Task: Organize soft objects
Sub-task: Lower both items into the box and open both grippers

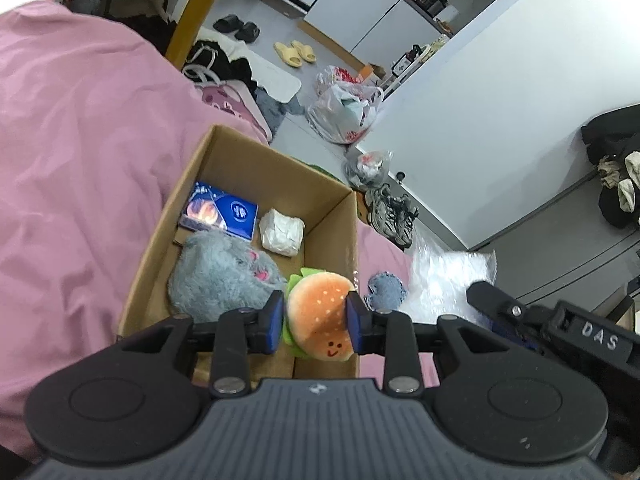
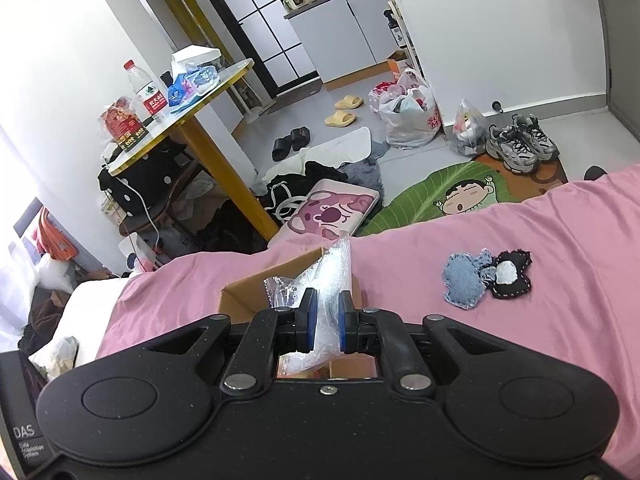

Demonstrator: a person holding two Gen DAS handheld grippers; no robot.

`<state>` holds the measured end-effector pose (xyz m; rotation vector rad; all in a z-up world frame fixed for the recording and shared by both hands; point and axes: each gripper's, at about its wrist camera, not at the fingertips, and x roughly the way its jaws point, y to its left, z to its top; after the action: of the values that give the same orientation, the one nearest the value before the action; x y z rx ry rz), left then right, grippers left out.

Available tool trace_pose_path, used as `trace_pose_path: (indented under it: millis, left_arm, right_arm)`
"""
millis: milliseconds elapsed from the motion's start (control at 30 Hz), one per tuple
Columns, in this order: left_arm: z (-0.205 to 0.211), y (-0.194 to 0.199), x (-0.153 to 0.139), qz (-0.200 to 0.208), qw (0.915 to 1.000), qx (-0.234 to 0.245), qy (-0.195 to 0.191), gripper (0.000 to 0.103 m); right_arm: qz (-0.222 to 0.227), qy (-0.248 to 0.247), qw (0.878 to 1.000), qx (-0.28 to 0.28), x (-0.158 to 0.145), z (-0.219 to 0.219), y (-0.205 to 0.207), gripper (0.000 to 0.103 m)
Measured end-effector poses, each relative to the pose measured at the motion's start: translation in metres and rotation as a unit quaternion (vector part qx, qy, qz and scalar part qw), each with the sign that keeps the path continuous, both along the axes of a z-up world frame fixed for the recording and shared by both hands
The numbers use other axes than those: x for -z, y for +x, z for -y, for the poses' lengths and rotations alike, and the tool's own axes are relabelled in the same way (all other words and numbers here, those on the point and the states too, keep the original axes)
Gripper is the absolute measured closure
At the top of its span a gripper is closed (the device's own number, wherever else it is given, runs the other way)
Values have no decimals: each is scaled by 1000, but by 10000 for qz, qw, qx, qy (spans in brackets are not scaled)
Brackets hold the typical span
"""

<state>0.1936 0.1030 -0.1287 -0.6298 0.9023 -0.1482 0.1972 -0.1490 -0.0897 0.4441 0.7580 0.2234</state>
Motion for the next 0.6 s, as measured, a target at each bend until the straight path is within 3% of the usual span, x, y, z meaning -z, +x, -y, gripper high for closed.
trace_pose_path:
  millis: [200, 433, 533, 600]
  left_arm:
    - [-10, 1, 1, 102, 9997, -169, -166, 63]
    - [-19, 3, 2, 109, 9988, -417, -240, 63]
    - [-21, 3, 3, 50, 9987, -430, -262, 63]
    - [-20, 3, 2, 30, 9988, -434, -244, 63]
  right_arm:
    - [-67, -32, 10000, -41, 6, -11, 12, 92]
    - [-74, -252, 9996, -125, 10, -28, 21, 92]
    - [-113, -195, 9994, -259, 11, -33, 26, 84]
    - [-161, -74, 9996, -212, 12, -30, 25, 63]
